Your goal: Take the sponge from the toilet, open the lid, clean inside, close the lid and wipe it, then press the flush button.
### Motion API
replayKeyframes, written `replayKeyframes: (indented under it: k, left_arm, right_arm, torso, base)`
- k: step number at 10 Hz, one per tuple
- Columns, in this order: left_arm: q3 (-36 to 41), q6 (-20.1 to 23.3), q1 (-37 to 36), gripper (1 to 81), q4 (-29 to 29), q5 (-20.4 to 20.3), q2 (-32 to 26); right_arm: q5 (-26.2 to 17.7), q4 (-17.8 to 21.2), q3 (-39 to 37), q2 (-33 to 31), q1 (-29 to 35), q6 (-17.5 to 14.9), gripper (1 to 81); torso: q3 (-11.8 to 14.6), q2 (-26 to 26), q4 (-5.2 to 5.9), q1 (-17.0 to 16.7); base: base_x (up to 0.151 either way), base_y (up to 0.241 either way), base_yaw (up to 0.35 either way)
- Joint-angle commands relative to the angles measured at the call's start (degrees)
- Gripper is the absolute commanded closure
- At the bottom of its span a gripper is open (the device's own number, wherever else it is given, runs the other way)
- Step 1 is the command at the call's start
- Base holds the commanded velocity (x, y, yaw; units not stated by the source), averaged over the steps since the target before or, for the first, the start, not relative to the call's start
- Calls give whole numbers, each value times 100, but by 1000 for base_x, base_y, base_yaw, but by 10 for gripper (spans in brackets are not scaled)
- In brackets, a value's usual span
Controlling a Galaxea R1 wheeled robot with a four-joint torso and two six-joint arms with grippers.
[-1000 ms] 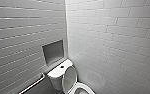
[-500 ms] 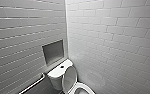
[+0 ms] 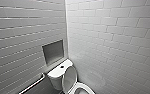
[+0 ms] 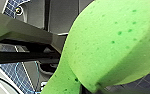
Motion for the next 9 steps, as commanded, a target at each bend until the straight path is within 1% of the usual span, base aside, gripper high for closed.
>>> replayKeyframes:
  k: [1,6,9]
  left_arm:
    - [29,31,-225,10,-47,381,33]
    - [29,40,-216,10,-56,381,6]
    - [29,40,-225,10,-56,381,-2]
  right_arm:
    - [-383,21,11,12,172,-37,811]
    - [-375,4,2,57,171,-28,811]
    - [-375,13,-6,57,163,-28,811]
  torso:
    - [0,0,0,0]
    - [0,0,0,0]
    - [2,-2,0,-13]
  base:
    - [0,0,0]
    - [0,0,0]
    - [75,0,0]
